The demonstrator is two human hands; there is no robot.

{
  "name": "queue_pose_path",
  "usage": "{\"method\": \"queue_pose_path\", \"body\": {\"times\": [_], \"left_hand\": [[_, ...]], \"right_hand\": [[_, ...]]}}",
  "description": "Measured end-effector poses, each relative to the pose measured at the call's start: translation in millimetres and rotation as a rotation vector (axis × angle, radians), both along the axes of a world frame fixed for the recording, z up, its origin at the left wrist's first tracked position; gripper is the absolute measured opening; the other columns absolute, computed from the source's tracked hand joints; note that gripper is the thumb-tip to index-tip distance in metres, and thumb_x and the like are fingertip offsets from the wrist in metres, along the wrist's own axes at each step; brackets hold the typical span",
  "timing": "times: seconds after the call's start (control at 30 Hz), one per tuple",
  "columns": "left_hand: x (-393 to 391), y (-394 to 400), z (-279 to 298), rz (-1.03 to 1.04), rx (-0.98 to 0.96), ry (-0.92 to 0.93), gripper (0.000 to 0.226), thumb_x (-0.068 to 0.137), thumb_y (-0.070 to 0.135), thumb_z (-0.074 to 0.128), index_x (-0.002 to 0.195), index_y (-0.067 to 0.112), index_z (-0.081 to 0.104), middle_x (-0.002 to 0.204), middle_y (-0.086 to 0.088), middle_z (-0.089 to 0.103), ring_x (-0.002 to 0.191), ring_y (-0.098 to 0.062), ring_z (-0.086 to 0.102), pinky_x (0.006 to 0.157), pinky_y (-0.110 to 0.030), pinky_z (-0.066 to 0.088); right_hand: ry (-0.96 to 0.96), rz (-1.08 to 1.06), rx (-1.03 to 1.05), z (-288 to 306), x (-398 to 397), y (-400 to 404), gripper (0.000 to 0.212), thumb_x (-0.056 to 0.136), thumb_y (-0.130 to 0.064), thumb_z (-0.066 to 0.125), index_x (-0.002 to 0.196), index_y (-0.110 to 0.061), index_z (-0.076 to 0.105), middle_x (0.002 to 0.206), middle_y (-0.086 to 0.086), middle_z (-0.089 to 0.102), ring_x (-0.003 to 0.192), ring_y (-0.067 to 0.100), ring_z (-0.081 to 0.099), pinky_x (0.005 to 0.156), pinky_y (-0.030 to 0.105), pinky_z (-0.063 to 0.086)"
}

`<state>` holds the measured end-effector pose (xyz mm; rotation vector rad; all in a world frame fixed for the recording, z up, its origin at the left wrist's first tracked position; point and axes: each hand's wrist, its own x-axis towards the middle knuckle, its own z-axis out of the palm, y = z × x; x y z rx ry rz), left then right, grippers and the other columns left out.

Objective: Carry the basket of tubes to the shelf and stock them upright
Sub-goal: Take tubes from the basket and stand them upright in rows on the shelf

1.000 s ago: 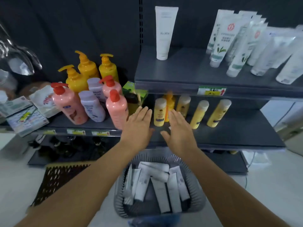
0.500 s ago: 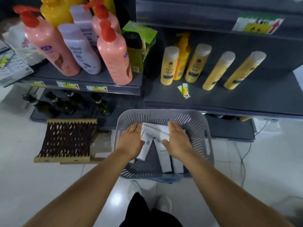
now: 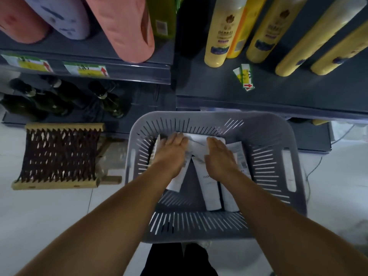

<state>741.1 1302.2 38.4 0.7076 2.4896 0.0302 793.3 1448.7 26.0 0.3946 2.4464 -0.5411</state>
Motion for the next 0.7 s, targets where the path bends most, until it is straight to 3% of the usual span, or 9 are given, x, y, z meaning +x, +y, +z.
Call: {"method": "queue_pose_path", "body": {"times": [0.1, 0.27, 0.47, 0.6, 0.7], "left_hand": [[-2.5, 0.8, -9.3, 0.01, -0.004, 0.093, 0.07, 0.083, 0.004, 0.057, 0.145, 0.017, 0.028, 0.148, -0.004, 0.027, 0.136, -0.027, 0.024, 0.115, -0.038, 0.016], [-3.3, -2.1, -15.6, -0.022, -0.153, 0.149, 0.047, 0.091, 0.007, 0.047, 0.138, 0.003, 0.041, 0.138, -0.015, 0.041, 0.129, -0.033, 0.034, 0.113, -0.042, 0.022], [-5.6, -8.2, -19.3, -0.113, -0.173, 0.118, 0.037, 0.088, 0.001, 0.049, 0.126, 0.002, 0.052, 0.129, -0.017, 0.053, 0.122, -0.032, 0.045, 0.104, -0.039, 0.035], [5.0, -12.3, -21.5, -0.17, -0.212, 0.097, 0.035, 0.088, 0.0, 0.05, 0.123, 0.001, 0.054, 0.124, -0.017, 0.057, 0.118, -0.032, 0.049, 0.1, -0.039, 0.038], [10.3, -13.5, -8.9, -0.239, -0.222, 0.119, 0.037, 0.087, -0.003, 0.049, 0.124, -0.002, 0.052, 0.125, -0.018, 0.055, 0.119, -0.033, 0.046, 0.099, -0.038, 0.037]], "right_hand": [[0.035, -0.007, 0.014, -12.1, -9.5, 3.1, 0.061, 0.101, -0.022, 0.04, 0.153, -0.013, 0.01, 0.161, 0.005, 0.011, 0.147, 0.022, 0.014, 0.117, 0.034, 0.014], [0.094, 0.012, 0.157, -22.0, -14.4, 0.9, 0.056, 0.099, -0.035, 0.041, 0.15, -0.02, 0.025, 0.149, 0.005, 0.032, 0.134, 0.026, 0.029, 0.111, 0.037, 0.024], [0.205, -0.049, 0.095, -30.0, -20.5, -5.4, 0.052, 0.093, -0.033, 0.055, 0.14, -0.017, 0.04, 0.142, 0.004, 0.042, 0.129, 0.025, 0.037, 0.106, 0.034, 0.03], [0.118, 0.093, 0.217, -31.4, -12.5, -3.2, 0.061, 0.091, -0.052, 0.05, 0.142, -0.02, 0.039, 0.14, 0.007, 0.039, 0.128, 0.027, 0.034, 0.104, 0.037, 0.03], [0.059, 0.094, 0.201, -28.8, -4.6, -4.1, 0.058, 0.092, -0.051, 0.049, 0.138, -0.016, 0.044, 0.141, 0.012, 0.039, 0.129, 0.029, 0.036, 0.102, 0.037, 0.033]]}}
